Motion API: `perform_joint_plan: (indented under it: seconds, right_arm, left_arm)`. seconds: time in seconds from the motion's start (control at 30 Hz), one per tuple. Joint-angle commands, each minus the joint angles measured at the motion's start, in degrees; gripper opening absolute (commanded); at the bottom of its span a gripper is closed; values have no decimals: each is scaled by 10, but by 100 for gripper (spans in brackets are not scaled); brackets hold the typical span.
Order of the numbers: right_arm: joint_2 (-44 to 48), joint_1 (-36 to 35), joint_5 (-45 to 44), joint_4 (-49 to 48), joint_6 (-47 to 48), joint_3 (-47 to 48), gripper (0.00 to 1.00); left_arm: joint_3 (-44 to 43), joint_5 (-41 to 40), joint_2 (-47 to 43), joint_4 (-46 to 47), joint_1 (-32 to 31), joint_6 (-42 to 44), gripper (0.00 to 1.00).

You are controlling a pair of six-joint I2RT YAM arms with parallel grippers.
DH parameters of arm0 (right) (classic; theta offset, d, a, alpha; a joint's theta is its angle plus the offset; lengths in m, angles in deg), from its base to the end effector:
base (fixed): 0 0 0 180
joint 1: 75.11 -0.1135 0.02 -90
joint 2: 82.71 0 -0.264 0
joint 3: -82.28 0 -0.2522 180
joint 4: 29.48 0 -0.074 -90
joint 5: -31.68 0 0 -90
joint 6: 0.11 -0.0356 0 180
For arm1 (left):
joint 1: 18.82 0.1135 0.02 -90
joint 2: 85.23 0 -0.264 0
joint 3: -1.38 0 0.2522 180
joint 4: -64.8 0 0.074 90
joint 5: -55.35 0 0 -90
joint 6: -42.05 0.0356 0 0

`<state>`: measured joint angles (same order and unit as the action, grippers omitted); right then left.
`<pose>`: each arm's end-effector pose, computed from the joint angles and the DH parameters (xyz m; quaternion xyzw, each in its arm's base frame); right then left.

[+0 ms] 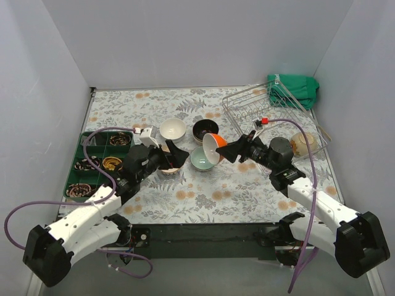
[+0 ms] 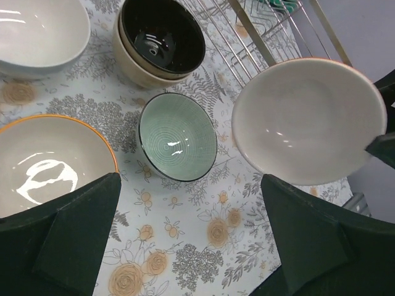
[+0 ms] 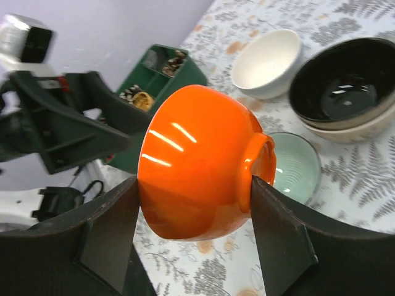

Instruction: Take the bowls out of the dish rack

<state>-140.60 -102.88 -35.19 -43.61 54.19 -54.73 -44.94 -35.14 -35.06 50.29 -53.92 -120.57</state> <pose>0.1971 0.1196 0.2708 -0.0922 0.7055 0.4833 0.5101 0.1692 -0.1185 0.2648 -0.2631 0.7670 -0.4706 0.3479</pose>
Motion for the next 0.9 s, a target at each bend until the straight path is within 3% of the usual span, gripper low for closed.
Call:
perform_joint_plan:
  seconds: [0.0,0.3,0.47,0.6,0.7,0.73,0.87]
  right_arm:
    - [-5,-11,56,-172,-89,-12,28]
    - [-48,-21,95,-299,-169,-45,28]
    - [-71,-29,104,-356,-198,-54,28]
    - [-77,-33,105,-367,-203,-58,28]
    - [-78,-33,104,-369,-202,-61,28]
    - [-78,-33,103,-369,-200,-62,29]
    - [-72,-34,95,-358,-188,-71,36]
  left_arm:
    - [23,30,29,115,-9,-55,98]
    - [45,12,89,224,-36,-97,98]
    - [49,-47,118,247,-55,-117,91]
    - [44,-60,143,258,-67,-129,77]
    - [41,-71,153,259,-78,-130,56]
    - [41,-74,151,258,-82,-131,40]
    - [43,-98,129,247,-87,-126,10]
